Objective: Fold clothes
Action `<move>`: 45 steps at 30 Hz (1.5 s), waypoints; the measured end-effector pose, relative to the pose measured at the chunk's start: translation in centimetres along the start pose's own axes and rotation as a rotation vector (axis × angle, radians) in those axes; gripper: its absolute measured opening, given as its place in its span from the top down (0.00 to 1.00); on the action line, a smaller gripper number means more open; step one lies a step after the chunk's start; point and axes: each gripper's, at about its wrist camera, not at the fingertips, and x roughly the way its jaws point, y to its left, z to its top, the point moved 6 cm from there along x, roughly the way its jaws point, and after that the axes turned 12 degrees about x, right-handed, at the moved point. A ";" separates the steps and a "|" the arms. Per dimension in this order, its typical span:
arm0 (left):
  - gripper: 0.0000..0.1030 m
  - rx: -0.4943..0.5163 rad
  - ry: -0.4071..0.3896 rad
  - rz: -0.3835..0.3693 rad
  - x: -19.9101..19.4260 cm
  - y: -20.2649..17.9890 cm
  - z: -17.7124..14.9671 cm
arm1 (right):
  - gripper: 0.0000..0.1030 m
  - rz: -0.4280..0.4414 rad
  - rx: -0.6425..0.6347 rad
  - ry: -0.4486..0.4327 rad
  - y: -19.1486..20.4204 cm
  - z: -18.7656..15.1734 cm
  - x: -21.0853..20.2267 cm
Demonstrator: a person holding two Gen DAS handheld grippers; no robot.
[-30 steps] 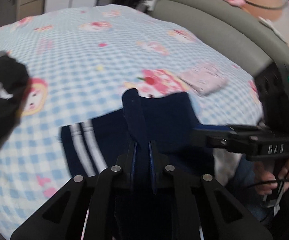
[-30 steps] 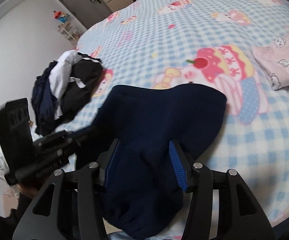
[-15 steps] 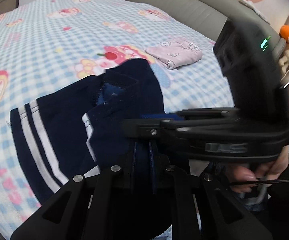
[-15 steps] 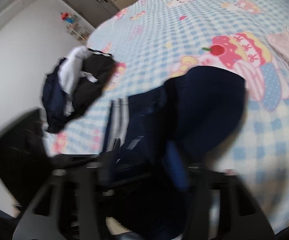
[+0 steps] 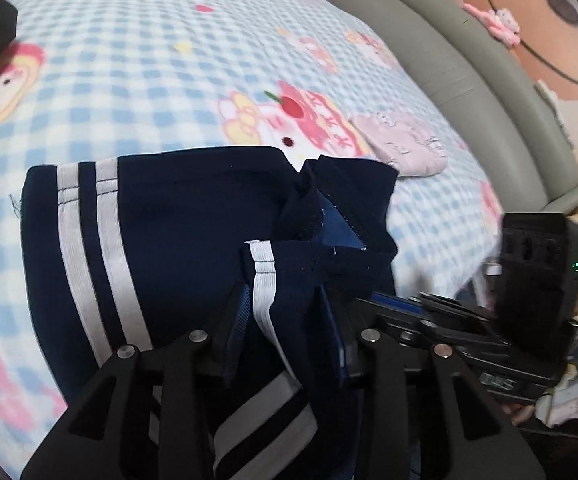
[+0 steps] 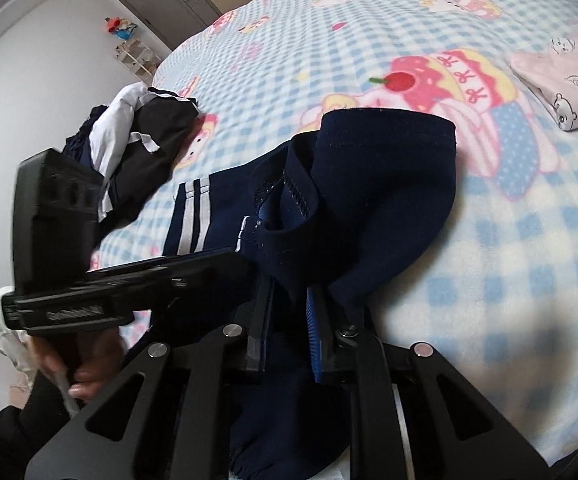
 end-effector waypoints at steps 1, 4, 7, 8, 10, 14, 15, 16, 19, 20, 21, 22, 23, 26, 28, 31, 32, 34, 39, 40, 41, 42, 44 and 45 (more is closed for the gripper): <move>0.83 0.007 -0.009 0.018 -0.3 0.0 0.1 | 0.86 0.003 0.004 -0.004 0.0 0.0 -0.2; 0.90 0.026 -0.038 0.071 -1.1 0.0 0.4 | 0.85 0.017 0.010 -0.018 0.0 0.2 -0.8; 0.92 0.045 -0.066 0.125 -2.0 -0.1 0.7 | 0.75 0.052 0.011 -0.045 0.4 0.8 -2.0; 0.92 0.043 -0.089 0.156 -3.1 0.3 0.8 | 0.74 0.065 0.012 -0.056 0.5 1.0 -2.5; 0.93 0.040 -0.121 0.229 -5.1 1.3 1.1 | 0.74 0.062 0.023 -0.087 0.4 1.6 -3.2; 0.93 0.002 -0.122 0.305 -6.5 4.2 0.9 | 0.74 0.042 0.035 -0.090 -0.1 2.3 -3.1; 0.93 -0.009 -0.109 0.321 -6.3 5.1 0.7 | 0.74 0.029 0.030 -0.083 -0.1 2.3 -2.8; 0.93 -0.021 -0.096 0.337 -6.1 5.9 0.6 | 0.74 0.023 0.026 -0.084 -0.2 2.4 -2.8; 0.93 -0.034 -0.070 0.429 -5.8 7.7 0.1 | 0.72 0.006 0.014 -0.086 -0.3 2.4 -2.7; 0.93 -0.046 -0.078 0.437 -6.1 8.1 0.0 | 0.70 0.001 0.010 -0.087 -0.4 2.5 -2.7; 0.93 -0.059 -0.086 0.446 -6.4 8.6 -0.1 | 0.69 -0.004 0.006 -0.088 -0.4 2.5 -2.7; 0.93 -0.072 -0.095 0.455 -6.7 9.1 -0.2 | 0.69 -0.010 0.001 -0.089 -0.5 2.5 -2.7; 0.93 -0.085 -0.103 0.463 -7.0 9.5 -0.2 | 0.69 -0.015 -0.003 -0.090 -0.6 2.5 -2.7; 0.93 -0.117 -0.151 0.460 -8.3 10.3 -0.4 | 0.69 -0.032 -0.015 -0.092 -0.7 2.6 -2.7; 0.93 -0.104 -0.209 0.355 -9.1 8.7 -0.3 | 0.69 -0.043 -0.024 -0.094 -0.8 2.6 -2.6; 0.93 -0.081 -0.172 0.365 -8.1 8.3 -0.3 | 0.62 -0.059 -0.036 -0.097 -1.0 2.7 -2.6; 0.93 -0.073 -0.160 0.369 -7.8 8.1 -0.3 | 0.62 -0.065 -0.040 -0.097 -1.1 2.7 -2.6; 0.93 -0.058 -0.135 0.375 -7.1 7.8 -0.3 | 0.62 -0.056 -0.022 -0.110 -1.4 2.8 -2.9; 0.93 -0.020 -0.074 0.392 -5.5 7.1 -0.4 | 0.62 -0.032 0.026 -0.142 -2.2 3.2 -3.6; 0.93 -0.012 -0.061 0.395 -5.2 6.9 -0.4 | 0.62 -0.027 0.036 -0.149 -2.4 3.2 -3.8; 0.93 -0.005 -0.049 0.398 -4.8 6.8 -0.4 | 0.62 -0.022 0.046 -0.155 -2.6 3.3 -3.9; 0.93 0.003 -0.037 0.402 -4.5 6.6 -0.4 | 0.62 -0.017 0.055 -0.162 -2.8 3.4 -4.1; 0.93 0.030 -0.019 0.377 -3.6 5.7 -0.3 | 0.61 -0.008 0.074 -0.175 -3.1 3.5 -4.4; 0.93 0.050 -0.014 0.350 -3.0 5.0 -0.2 | 0.57 -0.003 0.084 -0.181 -3.3 3.5 -4.6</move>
